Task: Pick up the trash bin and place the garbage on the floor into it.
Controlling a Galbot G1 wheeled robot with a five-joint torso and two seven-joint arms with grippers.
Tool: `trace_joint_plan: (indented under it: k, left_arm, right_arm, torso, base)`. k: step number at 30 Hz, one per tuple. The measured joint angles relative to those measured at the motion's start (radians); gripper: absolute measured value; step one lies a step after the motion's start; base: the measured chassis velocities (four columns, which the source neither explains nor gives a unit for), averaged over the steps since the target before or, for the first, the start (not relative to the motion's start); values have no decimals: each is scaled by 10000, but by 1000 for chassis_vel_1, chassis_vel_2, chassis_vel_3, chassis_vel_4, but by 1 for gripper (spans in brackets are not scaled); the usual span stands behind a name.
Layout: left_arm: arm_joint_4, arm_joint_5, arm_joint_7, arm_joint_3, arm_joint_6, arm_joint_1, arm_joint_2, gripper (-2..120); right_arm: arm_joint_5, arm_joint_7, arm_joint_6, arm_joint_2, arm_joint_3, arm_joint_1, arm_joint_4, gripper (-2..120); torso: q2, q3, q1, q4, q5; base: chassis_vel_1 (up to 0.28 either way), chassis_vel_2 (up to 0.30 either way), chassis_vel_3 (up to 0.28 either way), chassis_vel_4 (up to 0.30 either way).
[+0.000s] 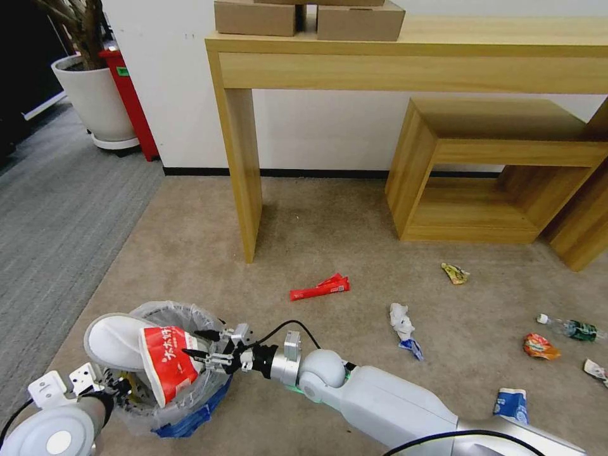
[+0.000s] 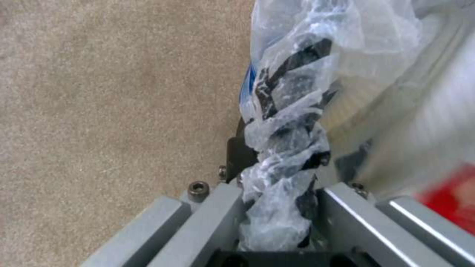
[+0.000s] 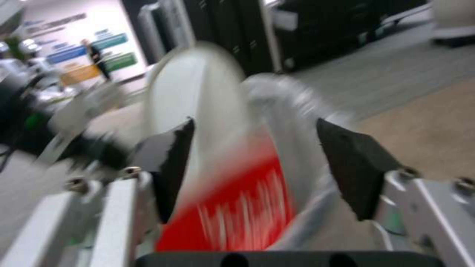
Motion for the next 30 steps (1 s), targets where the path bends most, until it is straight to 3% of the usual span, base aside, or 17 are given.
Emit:
trace_joint_plan:
  k: [9,16,18,20,23,30]
  left_arm:
    - [46,-191,-5,-44,14,-33,123,0]
    - [-5,-340,-18,-46,18,-34,240,0]
    - [-99,-394,-15,-46,50,-29,277,0]
    - [-131,-407,-3,-45,62,-26,296,0]
    - [-168,-434,23,-36,83,-44,391,0]
    - [-215,-370,140,113,122,-129,445,0]
  right_arm:
    - [720,1167,-430,-11,1429,212,507,99]
    - [815,2824,-1547,-579,2762,1,1163,100]
    - [839,3297,-1666,-1200,3488,-293,1538,100]
    - [824,3379,-1660,-1504,3897,-504,1754,100]
    - [490,3603,-1242,-2307,5333,-1512,2373,100]
    - [-711,3717,-527,-2793,7149,-3279,2857,100]
  torso:
    - [0,0,0,0,0]
    - [0,0,0,2,4]
    - [0,0,0,1,3]
    - [0,0,0,0,3]
    - [-1,0,0,-4,4]
    - [0,-1,0,-1,5]
  base:
    - [0,0,0,0]
    - [0,0,0,0]
    - [0,0,0,0]
    - [0,0,0,0]
    - [0,0,0,0]
    - [0,0,0,0]
